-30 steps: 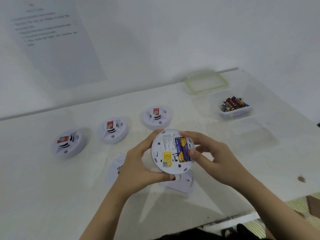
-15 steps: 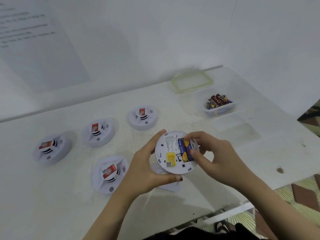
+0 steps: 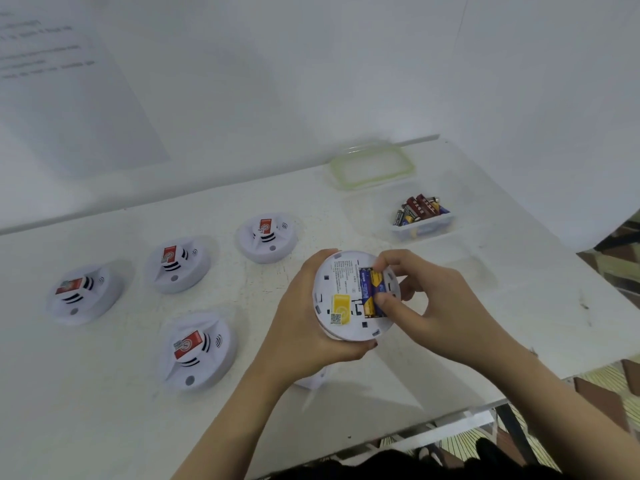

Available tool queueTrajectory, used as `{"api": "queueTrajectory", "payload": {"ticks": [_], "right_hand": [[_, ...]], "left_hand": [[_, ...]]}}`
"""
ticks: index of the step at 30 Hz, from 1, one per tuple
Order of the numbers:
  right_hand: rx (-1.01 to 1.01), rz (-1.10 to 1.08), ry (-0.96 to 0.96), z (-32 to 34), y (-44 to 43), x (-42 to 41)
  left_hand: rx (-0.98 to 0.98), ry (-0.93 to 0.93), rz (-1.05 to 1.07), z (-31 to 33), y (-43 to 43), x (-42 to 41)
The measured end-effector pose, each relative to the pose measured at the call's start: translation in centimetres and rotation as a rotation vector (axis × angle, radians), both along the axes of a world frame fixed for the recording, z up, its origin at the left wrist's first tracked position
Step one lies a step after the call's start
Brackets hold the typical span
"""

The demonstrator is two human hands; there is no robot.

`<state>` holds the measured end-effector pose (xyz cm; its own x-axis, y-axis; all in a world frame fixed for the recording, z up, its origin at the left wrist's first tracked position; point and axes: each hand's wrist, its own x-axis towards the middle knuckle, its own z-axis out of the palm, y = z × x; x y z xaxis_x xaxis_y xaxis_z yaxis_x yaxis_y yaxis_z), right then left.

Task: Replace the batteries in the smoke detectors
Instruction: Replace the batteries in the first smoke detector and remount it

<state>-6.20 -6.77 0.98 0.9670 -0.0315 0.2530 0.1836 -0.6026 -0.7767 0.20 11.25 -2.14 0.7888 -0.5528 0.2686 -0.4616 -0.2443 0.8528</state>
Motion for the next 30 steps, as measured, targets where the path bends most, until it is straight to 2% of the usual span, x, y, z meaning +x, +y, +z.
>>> {"api": "queueTrajectory", "payload": {"ticks": [8,13,15,20,22,26,28,30], "right_hand": [[0.023,-0.004,0.026,1.0,-2.5,0.5],[0.039,0.018,0.044,1.3,-3.9,0.7],[0.056,0.003,0.003,1.3,-4.4,0.7],[-0.016,-0.176,-0.244,1.3,-5.2,0.9],[0.041,-0.215,-0.287,1.4,-5.7,0.9],[0.216,-0.308,-0.263,1.4,-7.2,0.7],[0.172,-0.375,-0.208,1.0,-8.5,0.7],[0.061,-0.398,-0.051,0.3,-9.9,0.7]], "left_hand": [[-0.036,-0.125,0.014,1.0,-2.9,0.3],[-0.038,-0.136,0.015,1.1,-4.4,1.0],[-0.060,-0.140,0.013,1.4,-5.0,1.3],[-0.081,-0.157,-0.008,1.7,-6.7,2.1],[-0.082,-0.155,-0.001,1.5,-7.1,2.4],[-0.074,-0.147,0.025,0.8,-7.5,3.2],[-0.085,-0.119,0.042,0.6,-7.7,3.6],[-0.098,-0.098,0.039,0.4,-7.9,4.0]]}}
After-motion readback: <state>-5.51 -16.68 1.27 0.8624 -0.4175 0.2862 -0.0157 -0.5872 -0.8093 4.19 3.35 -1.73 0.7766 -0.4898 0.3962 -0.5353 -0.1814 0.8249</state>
